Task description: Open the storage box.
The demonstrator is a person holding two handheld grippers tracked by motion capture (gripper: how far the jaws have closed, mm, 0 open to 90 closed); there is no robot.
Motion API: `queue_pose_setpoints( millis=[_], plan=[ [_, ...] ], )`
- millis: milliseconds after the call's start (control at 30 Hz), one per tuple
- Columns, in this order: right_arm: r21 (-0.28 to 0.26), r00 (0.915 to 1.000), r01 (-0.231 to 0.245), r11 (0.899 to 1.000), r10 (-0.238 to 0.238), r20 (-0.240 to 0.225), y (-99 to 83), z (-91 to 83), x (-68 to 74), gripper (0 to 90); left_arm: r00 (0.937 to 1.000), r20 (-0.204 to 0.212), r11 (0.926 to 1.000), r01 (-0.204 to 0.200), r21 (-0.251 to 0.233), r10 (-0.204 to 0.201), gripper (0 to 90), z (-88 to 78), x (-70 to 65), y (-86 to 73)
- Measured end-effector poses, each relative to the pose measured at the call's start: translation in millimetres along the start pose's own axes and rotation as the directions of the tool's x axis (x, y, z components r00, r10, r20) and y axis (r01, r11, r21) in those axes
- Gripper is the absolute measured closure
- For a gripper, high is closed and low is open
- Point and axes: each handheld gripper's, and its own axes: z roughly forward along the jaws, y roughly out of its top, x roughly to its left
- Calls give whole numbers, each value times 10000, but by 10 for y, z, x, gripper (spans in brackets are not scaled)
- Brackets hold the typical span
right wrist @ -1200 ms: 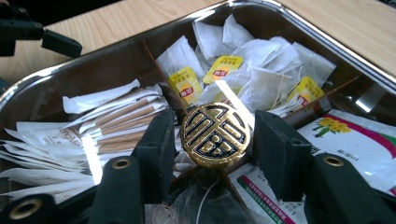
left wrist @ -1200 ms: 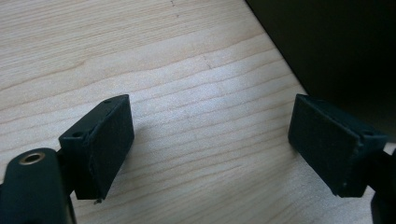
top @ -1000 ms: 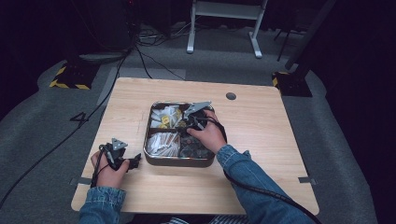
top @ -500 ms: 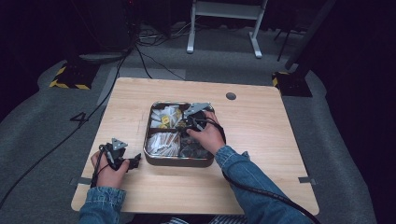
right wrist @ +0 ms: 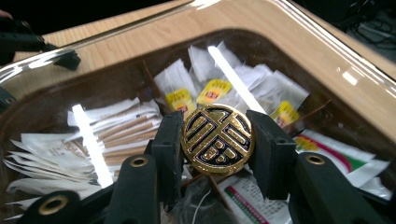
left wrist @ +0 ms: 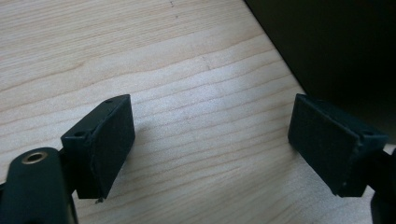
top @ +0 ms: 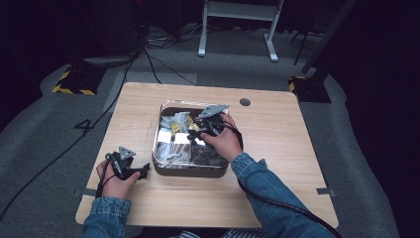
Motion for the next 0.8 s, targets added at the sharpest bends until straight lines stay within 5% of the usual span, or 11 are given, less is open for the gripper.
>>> queue_pose_setpoints(
  millis=[433, 800],
  plan=[
    [-649, 9995, -63, 9979, 83, 312, 116, -367, -150, 587, 10000, -64, 10000, 18, -72, -18, 213, -36, -9, 50],
    [-835, 9975, -219, 9963, 274, 650, 81, -690, -290, 587, 9980, -542, 9992, 310, -252, -324, 242, -112, 20, 108]
  ],
)
